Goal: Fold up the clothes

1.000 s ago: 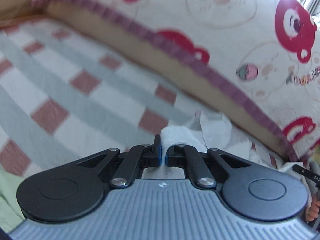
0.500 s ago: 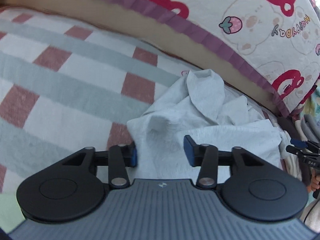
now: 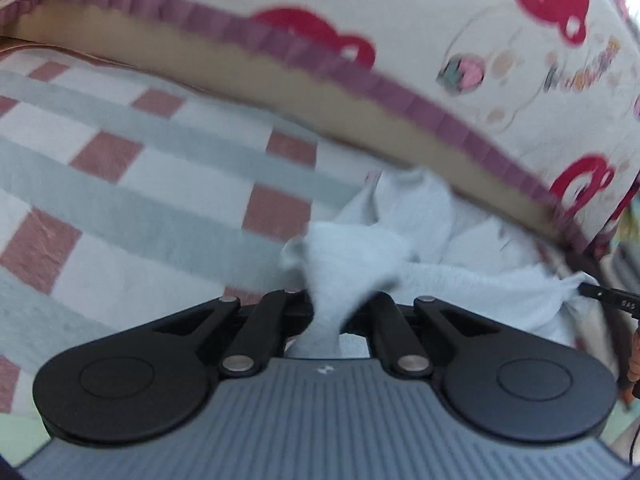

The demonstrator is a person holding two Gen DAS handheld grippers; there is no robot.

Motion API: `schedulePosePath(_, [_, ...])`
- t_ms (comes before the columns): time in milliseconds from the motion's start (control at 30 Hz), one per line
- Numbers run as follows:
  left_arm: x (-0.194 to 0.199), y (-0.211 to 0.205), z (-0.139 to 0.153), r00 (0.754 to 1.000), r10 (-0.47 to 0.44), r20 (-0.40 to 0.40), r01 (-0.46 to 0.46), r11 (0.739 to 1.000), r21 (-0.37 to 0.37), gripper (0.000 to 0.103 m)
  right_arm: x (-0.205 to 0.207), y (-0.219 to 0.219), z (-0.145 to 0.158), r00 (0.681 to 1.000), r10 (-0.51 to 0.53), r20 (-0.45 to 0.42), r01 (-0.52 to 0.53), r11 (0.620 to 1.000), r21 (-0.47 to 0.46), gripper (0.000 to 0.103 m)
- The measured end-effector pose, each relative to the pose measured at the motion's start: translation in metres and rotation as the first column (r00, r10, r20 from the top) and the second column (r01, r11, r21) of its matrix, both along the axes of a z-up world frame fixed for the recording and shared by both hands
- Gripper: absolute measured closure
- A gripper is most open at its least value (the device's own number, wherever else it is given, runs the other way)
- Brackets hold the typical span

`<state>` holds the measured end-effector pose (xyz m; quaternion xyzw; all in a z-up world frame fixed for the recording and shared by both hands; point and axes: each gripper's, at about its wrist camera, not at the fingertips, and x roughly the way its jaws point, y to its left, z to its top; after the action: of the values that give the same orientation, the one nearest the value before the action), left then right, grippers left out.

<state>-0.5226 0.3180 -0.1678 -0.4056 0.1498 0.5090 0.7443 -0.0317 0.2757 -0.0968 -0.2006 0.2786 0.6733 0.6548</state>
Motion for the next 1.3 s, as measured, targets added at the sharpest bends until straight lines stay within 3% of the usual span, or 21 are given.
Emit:
schedulePosePath(67, [-0.001, 0.0, 0.031, 0.998, 0.016, 0.06, -0.017, 1.0, 0.012, 0.101, 0.007, -0.005, 0.047, 0.999, -0.012, 0.03, 0.011, 0.999, 0.039, 0.099])
schedulePosePath(200, [0.014, -0.015, 0.126, 1.0, -0.024, -0.014, 0.026, 0.978, 0.206, 0.101, 0.006, -0.024, 0.162, 0.994, -0.011, 0.109, -0.003, 0.992, 0.124, 0.099])
schedulePosePath(300, [0.009, -0.031, 0.191, 0.999, -0.021, 0.034, 0.009, 0.948, 0.319, 0.101, 0.0, -0.055, 0.249, 0.998, -0.011, 0.062, -0.005, 0.97, 0.245, 0.099])
schedulePosePath(400, [0.001, -0.056, 0.256, 0.999, 0.0, 0.055, -0.024, 0.896, 0.443, 0.101, -0.02, -0.098, 0.319, 0.995, -0.01, 0.097, -0.025, 0.937, 0.348, 0.099])
schedulePosePath(500, [-0.013, -0.087, 0.315, 0.997, 0.006, 0.083, -0.051, 0.829, 0.556, 0.101, -0.037, -0.136, 0.37, 0.994, -0.012, 0.113, -0.037, 0.905, 0.424, 0.099])
schedulePosePath(667, [-0.032, -0.135, 0.391, 0.998, 0.012, 0.059, -0.05, 0.709, 0.704, 0.101, -0.066, -0.188, 0.419, 0.986, -0.024, 0.167, -0.068, 0.85, 0.523, 0.099])
schedulePosePath(700, [-0.036, -0.142, 0.4, 0.999, 0.012, 0.048, -0.043, 0.694, 0.719, 0.101, -0.069, -0.195, 0.42, 0.985, -0.024, 0.17, -0.073, 0.841, 0.536, 0.099])
schedulePosePath(767, [-0.042, -0.15, 0.409, 1.0, 0.014, 0.021, -0.025, 0.689, 0.724, 0.101, -0.074, -0.207, 0.42, 0.984, -0.02, 0.175, -0.083, 0.824, 0.561, 0.099])
schedulePosePath(867, [-0.047, -0.145, 0.398, 1.0, 0.002, -0.029, 0.018, 0.715, 0.699, 0.101, -0.076, -0.207, 0.39, 0.989, 0.017, 0.148, -0.094, 0.841, 0.532, 0.099])
schedulePosePath(1033, [-0.044, -0.07, 0.297, 1.0, -0.019, -0.02, 0.026, 0.863, 0.504, 0.1, -0.068, -0.146, 0.303, 0.991, 0.036, 0.127, -0.081, 0.925, 0.371, 0.099])
schedulePosePath(1100, [-0.045, -0.048, 0.254, 1.0, 0.003, -0.018, 0.005, 0.898, 0.441, 0.1, -0.066, -0.105, 0.266, 0.993, 0.039, 0.116, -0.072, 0.95, 0.302, 0.099])
schedulePosePath(1200, [-0.044, -0.006, 0.198, 0.994, 0.103, -0.041, -0.079, 0.919, 0.386, 0.1, -0.069, -0.028, 0.216, 0.994, 0.027, 0.105, -0.049, 0.975, 0.218, 0.1])
schedulePosePath(1300, [-0.039, 0.054, 0.159, 0.968, 0.245, -0.05, -0.21, 0.905, 0.371, 0.093, -0.084, 0.056, 0.173, 0.988, -0.035, 0.148, 0.005, 0.979, 0.202, 0.1])
